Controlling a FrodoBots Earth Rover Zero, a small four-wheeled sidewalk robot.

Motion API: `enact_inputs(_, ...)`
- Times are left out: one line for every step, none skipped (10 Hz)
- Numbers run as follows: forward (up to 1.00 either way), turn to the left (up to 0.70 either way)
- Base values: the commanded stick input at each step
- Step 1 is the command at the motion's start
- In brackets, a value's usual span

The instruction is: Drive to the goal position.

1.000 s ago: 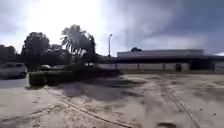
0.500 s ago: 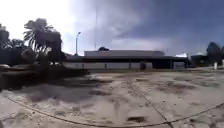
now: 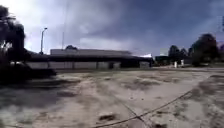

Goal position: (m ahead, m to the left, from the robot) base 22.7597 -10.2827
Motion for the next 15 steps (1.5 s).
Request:
enact_inputs(0.0,0.0)
enact_inputs(0.0,0.0)
enact_inputs(0.1,0.0)
enact_inputs(0.46,0.0)
enact_inputs(0.7,0.0)
enact_inputs(0.7,0.0)
enact_inputs(0.7,0.0)
enact_inputs(0.7,0.0)
enact_inputs(0.7,0.0)
enact_inputs(0.7,0.0)
enact_inputs(0.7,0.0)
enact_inputs(0.7,0.0)
enact_inputs(0.7,0.0)
enact_inputs(0.7,0.0)
enact_inputs(0.7,0.0)
